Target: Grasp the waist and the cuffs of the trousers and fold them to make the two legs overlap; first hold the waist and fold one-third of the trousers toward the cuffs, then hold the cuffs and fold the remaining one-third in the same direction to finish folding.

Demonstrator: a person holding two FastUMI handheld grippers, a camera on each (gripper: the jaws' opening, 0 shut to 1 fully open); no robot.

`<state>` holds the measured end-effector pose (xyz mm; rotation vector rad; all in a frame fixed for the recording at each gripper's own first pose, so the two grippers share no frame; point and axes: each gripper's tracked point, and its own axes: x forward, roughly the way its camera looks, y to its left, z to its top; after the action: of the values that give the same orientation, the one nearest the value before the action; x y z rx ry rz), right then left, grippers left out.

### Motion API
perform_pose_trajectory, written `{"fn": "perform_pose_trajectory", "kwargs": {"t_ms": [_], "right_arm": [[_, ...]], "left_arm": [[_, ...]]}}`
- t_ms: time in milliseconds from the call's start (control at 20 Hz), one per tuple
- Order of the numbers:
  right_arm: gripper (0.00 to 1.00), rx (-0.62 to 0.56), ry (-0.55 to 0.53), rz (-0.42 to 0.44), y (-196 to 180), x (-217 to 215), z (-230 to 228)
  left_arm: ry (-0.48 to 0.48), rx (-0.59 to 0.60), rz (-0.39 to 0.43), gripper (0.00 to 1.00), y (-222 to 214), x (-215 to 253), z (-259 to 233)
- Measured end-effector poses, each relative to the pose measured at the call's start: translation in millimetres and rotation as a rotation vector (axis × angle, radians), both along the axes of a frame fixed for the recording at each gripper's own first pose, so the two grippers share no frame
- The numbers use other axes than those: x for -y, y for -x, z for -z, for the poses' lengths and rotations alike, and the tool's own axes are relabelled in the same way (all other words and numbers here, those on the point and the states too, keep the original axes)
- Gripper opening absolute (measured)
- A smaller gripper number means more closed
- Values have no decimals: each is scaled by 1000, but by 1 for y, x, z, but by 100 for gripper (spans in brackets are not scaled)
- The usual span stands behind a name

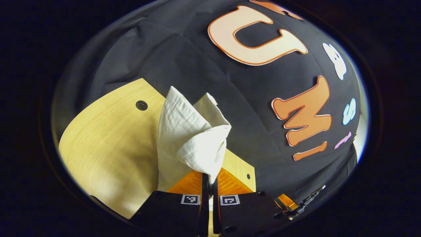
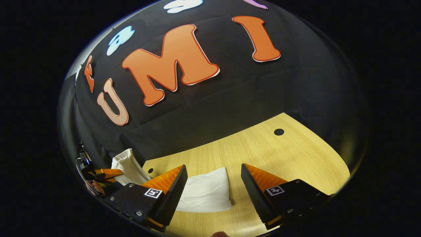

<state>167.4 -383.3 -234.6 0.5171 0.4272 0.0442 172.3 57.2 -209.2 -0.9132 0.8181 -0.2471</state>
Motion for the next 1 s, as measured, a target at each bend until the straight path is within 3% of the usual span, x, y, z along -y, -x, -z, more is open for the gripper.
{"fn": "perform_pose_trajectory", "kwargs": {"t_ms": [1000], "right_arm": [[98, -11, -13, -30, 1, 79, 26]], "left_arm": [[-71, -41, 208, 8, 5, 200, 5]]}}
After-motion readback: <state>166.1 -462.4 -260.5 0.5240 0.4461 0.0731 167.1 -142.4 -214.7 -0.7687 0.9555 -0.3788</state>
